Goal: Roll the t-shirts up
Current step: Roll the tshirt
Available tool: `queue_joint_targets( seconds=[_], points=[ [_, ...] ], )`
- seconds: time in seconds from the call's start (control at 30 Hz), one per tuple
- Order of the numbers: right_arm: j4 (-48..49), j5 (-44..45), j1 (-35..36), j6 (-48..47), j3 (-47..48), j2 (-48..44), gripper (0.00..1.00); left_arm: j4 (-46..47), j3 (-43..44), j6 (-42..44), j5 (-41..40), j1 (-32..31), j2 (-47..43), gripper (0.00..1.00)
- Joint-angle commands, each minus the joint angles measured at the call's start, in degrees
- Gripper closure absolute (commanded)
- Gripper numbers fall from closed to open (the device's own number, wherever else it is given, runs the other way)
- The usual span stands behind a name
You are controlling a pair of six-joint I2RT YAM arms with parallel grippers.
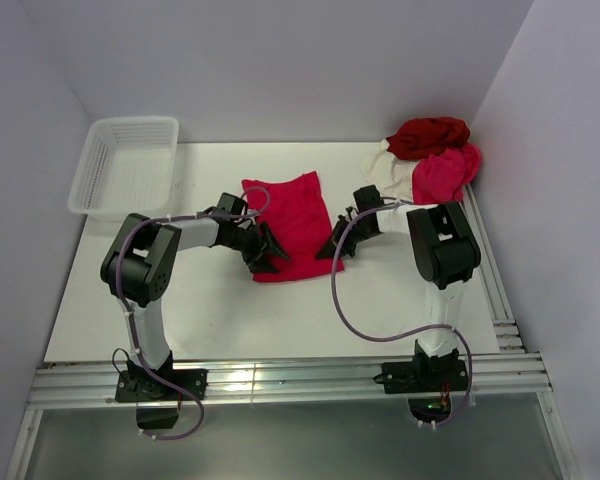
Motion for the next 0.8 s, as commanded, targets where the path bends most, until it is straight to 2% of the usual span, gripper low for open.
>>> queue_joint_targets(
  seconds=[0.0,0.23,0.4,0.53,0.77],
  points=[
    [0.0,2.4,-1.2,-2.2,-1.2,0.9,1.00,-2.7,-1.2,5.1,-3.9,0.1,0.1,0.40],
    [2.8,-1.1,-1.0,-3.0,-2.8,-7.9,1.00,-9.9,4.7,7.7,-6.2,0.0,-6.0,0.36],
    [-0.4,-0.9,2.0,-8.8,-1.5,-12.8,1.00,-13.0,7.7,8.1,-5.8,-0.3,-10.0,0.34],
    [-4.6,-0.7,4.7,-12.6,0.7,-11.4,1.00,-14.6,7.4,9.0,-5.7,-1.8,-10.2,0.34],
    [-9.8,1.9,6.8,-15.7,1.2,-6.1,1.00,-15.5,4.9,10.6,-5.1,-4.3,-4.9,0.35]
  ],
)
